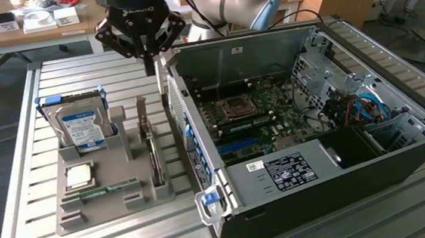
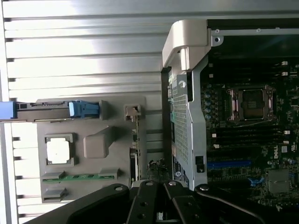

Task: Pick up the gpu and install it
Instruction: 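Reach for the gpu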

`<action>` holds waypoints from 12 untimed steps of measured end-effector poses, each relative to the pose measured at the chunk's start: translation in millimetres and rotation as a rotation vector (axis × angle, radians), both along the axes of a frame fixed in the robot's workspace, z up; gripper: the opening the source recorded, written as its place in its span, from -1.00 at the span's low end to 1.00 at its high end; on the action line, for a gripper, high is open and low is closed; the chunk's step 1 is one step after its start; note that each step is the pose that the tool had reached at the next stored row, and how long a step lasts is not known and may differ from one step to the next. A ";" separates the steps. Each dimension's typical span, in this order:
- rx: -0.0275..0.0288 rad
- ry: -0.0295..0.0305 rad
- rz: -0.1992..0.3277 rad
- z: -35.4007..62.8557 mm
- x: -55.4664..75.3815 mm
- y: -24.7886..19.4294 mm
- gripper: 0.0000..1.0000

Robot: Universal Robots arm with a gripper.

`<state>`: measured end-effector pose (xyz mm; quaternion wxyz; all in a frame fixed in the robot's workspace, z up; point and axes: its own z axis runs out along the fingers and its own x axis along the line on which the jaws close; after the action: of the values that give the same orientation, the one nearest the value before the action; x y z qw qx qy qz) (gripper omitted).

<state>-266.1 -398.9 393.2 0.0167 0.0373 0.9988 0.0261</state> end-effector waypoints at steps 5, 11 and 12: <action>0.0000 0.0001 0.000 -0.2 -6.3 0.0 -0.79; 0.0000 0.0001 0.000 -0.9 -10.9 -0.2 -0.79; 0.0000 0.0001 0.000 -0.9 -12.4 -0.5 -0.79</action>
<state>-278.5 -399.3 392.3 0.0166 0.0374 0.9988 0.0261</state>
